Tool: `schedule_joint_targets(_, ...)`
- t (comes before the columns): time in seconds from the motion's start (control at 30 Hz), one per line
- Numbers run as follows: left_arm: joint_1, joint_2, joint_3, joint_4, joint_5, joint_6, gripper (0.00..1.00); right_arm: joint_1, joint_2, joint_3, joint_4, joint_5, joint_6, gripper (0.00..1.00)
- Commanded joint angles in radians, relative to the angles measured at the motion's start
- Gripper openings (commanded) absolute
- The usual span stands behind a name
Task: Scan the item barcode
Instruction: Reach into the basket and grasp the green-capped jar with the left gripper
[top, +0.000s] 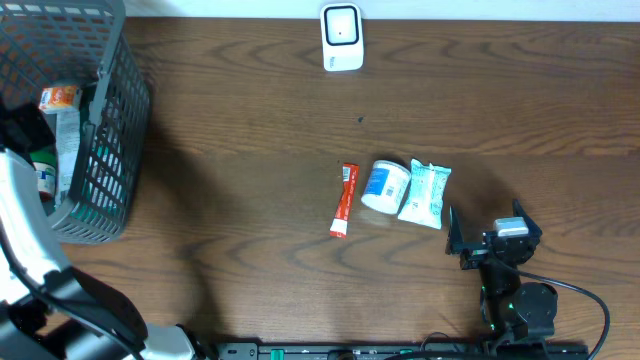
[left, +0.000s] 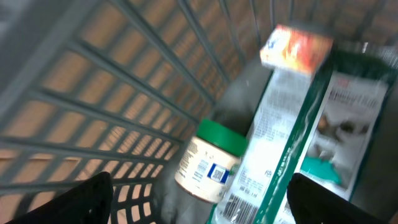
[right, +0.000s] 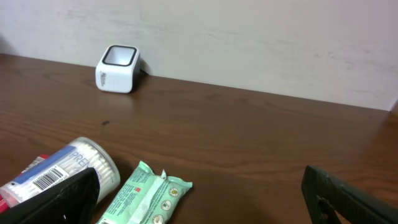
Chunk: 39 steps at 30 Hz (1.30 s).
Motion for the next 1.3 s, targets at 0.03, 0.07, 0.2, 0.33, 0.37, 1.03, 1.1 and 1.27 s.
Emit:
schedule_joint_targets(0.03, 0.012, 0.058, 0.015, -0.015, 0.033, 0.122, 0.88, 0.005, -0.005, -0.001, -0.004, 0.002, -0.006, 0.99)
schedule_joint_targets(0.07, 0.015, 0.07, 0.015, -0.019, 0.033, 0.122, 0.87, 0.005, -0.005, -0.001, -0.004, 0.002, -0.006, 0.99)
schedule_joint_targets(0.2, 0.044, 0.128, 0.015, -0.041, 0.114, 0.153, 0.88, 0.005, -0.005, -0.001, -0.004, 0.002, -0.006, 0.99)
schedule_joint_targets(0.33, 0.089, 0.18, 0.015, -0.044, 0.217, 0.158, 0.89, 0.005, -0.005, -0.001, -0.004, 0.002, -0.006, 0.99)
schedule_joint_targets(0.37, 0.101, 0.194, 0.015, -0.044, 0.234, 0.158, 0.89, 0.005, -0.005, -0.001, -0.004, 0.002, -0.006, 0.99)
schedule_joint_targets(1.03, 0.159, 0.393, 0.015, -0.01, 0.329, 0.154, 0.85, 0.005, -0.005, -0.001, -0.004, 0.002, -0.006, 0.99)
schedule_joint_targets(1.1, 0.159, 0.386, 0.016, 0.001, 0.328, 0.154, 0.84, 0.005, -0.005, -0.001, -0.004, 0.002, -0.006, 0.99)
schedule_joint_targets(1.27, 0.159, 0.368, 0.018, 0.044, 0.328, 0.114, 0.84, 0.005, -0.005, -0.001, -0.004, 0.002, -0.006, 0.99)
